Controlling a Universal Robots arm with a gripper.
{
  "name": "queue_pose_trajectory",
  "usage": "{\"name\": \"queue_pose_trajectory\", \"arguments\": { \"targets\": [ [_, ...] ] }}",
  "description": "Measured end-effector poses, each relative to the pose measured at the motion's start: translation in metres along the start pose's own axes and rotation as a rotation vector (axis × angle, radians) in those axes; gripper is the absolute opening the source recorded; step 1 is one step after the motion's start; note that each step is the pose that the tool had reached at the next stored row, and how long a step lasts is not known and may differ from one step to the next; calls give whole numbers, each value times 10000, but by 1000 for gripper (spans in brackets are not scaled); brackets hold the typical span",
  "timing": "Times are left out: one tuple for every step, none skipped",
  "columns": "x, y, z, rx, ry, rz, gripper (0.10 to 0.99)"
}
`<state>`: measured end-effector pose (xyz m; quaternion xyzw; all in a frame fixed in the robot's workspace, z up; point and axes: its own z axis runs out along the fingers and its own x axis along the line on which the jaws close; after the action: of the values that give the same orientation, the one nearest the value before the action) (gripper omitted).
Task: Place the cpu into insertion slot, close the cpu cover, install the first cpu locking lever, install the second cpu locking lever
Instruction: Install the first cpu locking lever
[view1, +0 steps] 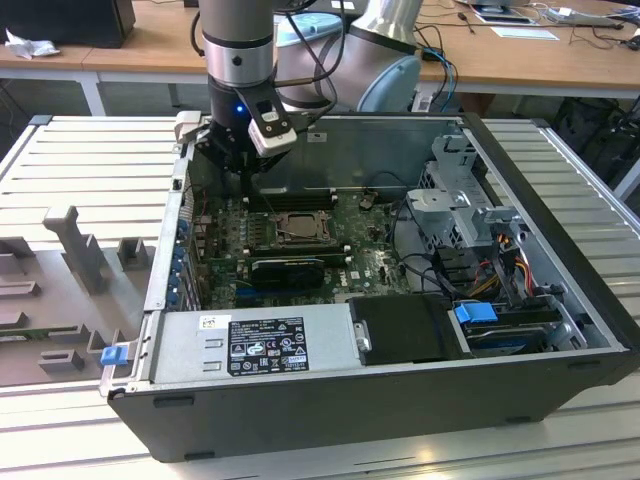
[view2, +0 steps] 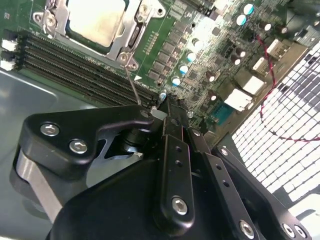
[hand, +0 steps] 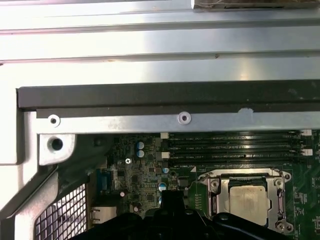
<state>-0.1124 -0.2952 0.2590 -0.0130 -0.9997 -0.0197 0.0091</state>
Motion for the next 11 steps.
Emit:
{"name": "queue_pose_trajectory", "arguments": {
  "targets": [
    [0, 14, 2, 0, 0, -1, 106],
    [1, 25, 4, 0, 0, -3, 106],
    [0, 34, 6, 1, 1, -3, 106],
    [-5, 36, 8, 0, 1, -6, 106],
    [-18, 38, 10, 0, 0, -5, 106],
    [-38, 40, 11, 0, 1, -3, 106],
    [-64, 41, 12, 0, 0, -3, 106],
    [-84, 42, 12, 0, 0, -4, 106],
    [-102, 42, 12, 1, 1, -5, 106],
    [-122, 43, 12, 0, 1, -5, 106],
    [-140, 43, 12, 0, 1, -3, 106]
  ]
}}
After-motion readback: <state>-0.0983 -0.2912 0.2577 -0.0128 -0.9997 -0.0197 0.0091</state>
